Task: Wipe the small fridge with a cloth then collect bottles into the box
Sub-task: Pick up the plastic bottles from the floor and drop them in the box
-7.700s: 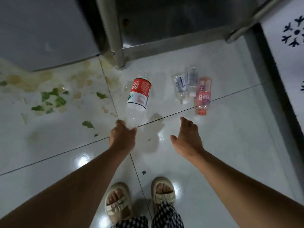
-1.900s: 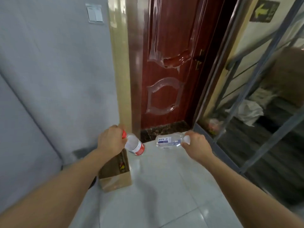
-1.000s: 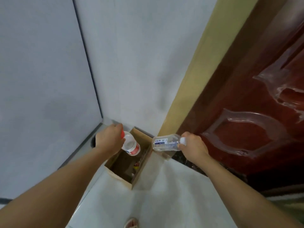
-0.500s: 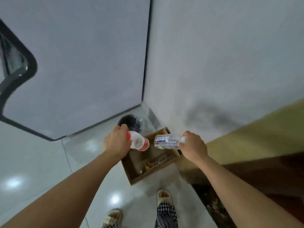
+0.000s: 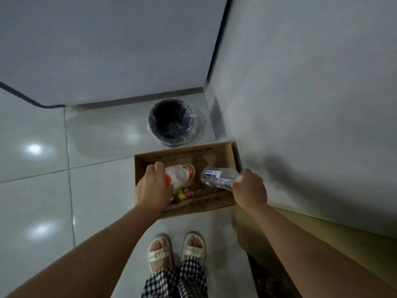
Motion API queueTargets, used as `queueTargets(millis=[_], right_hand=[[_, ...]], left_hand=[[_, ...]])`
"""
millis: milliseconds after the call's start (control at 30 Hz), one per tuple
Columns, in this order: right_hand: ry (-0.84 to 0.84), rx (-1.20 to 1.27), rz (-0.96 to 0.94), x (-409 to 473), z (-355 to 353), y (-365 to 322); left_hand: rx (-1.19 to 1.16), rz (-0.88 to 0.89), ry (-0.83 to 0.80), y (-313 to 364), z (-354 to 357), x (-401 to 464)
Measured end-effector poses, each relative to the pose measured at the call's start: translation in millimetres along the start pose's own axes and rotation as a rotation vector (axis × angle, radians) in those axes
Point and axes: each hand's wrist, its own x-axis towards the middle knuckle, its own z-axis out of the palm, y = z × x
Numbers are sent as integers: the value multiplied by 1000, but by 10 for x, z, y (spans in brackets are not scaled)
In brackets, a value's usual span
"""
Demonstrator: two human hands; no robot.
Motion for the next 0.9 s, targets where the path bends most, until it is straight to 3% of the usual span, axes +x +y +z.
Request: queueTargets(millis=[267,500,733,900], right_hand=[[60,118,6,1093,1467,294],[47,136,81,1658,2394,336],[-318,40,62,1643,2539,374],[-396,-41,-41,1294,2158,303]], left_hand=[[-32,6,58,-485,1549,774],[-34,13,42,-819,2458,1185],[8,39,-184,-893,2631,1177],[147,79,-394,-769,2219,1035]])
